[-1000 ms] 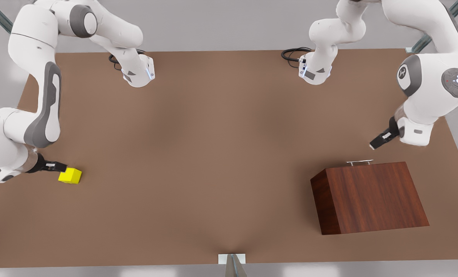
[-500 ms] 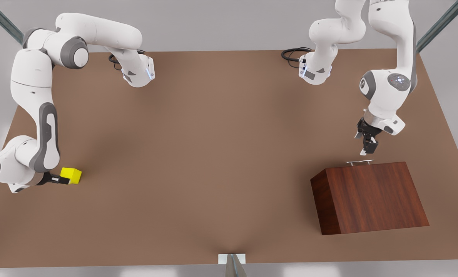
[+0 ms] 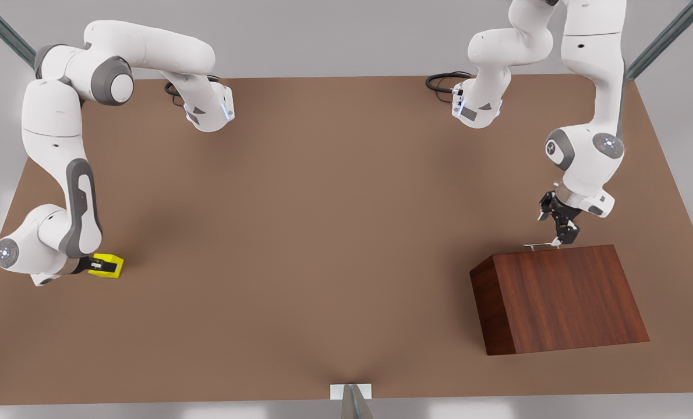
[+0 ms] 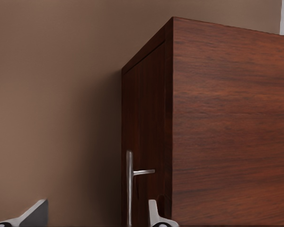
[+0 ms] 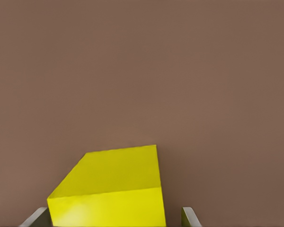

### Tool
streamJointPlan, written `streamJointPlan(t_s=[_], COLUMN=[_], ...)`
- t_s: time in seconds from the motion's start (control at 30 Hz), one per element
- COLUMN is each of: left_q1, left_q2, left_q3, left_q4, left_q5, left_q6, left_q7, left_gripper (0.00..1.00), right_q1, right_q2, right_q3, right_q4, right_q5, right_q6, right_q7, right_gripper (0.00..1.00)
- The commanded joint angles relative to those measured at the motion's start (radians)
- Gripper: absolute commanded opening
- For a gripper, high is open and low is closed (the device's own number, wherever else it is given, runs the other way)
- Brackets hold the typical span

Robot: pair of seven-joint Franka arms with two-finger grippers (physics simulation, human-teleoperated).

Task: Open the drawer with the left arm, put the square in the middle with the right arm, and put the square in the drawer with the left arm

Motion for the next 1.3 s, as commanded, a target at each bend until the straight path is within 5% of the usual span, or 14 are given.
streamJointPlan(t_s=[0.0, 0.07, 0.1, 0.27, 0.4, 0.83, 0.97, 1.27], left_q1=[-0.011, -0.011, -0.011, -0.006, -0.008, -0.010, -0.010, -0.011], left_q2=[0.000, 0.009, 0.017, 0.037, 0.046, 0.048, 0.032, 0.008], left_q3=[0.000, 0.000, 0.000, 0.000, 0.000, 0.000, 0.000, 0.000], left_q4=[0.000, 0.000, 0.000, 0.003, 0.003, -0.003, -0.018, -0.057], left_q5=[-0.023, -0.023, -0.023, -0.024, -0.024, -0.024, -0.023, -0.023], left_q6=[0.000, 0.009, 0.011, 0.017, 0.015, -0.008, -0.024, -0.031], left_q7=[0.000, 0.000, 0.000, 0.000, 0.000, 0.000, 0.000, 0.005], left_gripper=[1.00, 1.00, 1.00, 1.00, 1.00, 1.00, 1.00, 1.00], right_q1=[0.001, 0.002, 0.002, 0.001, 0.005, 0.025, 0.231, 0.826], right_q2=[0.000, 0.006, 0.008, 0.023, 0.020, -0.040, -0.152, -0.203], right_q3=[0.000, 0.000, 0.000, 0.000, 0.000, 0.028, 0.031, 0.032], right_q4=[-0.001, -0.002, -0.002, -0.027, -0.024, 0.002, -0.173, -0.205], right_q5=[0.000, 0.000, 0.000, -0.002, -0.002, 0.003, 0.006, 0.011], right_q6=[0.001, 0.003, 0.003, 0.030, 0.029, -0.085, 0.041, 0.144], right_q7=[0.000, 0.000, 0.000, -0.002, 0.002, 0.063, 0.270, 0.537], right_gripper=[1.00, 0.97, 0.88, 0.86, 0.70, 0.67, 0.67, 0.66])
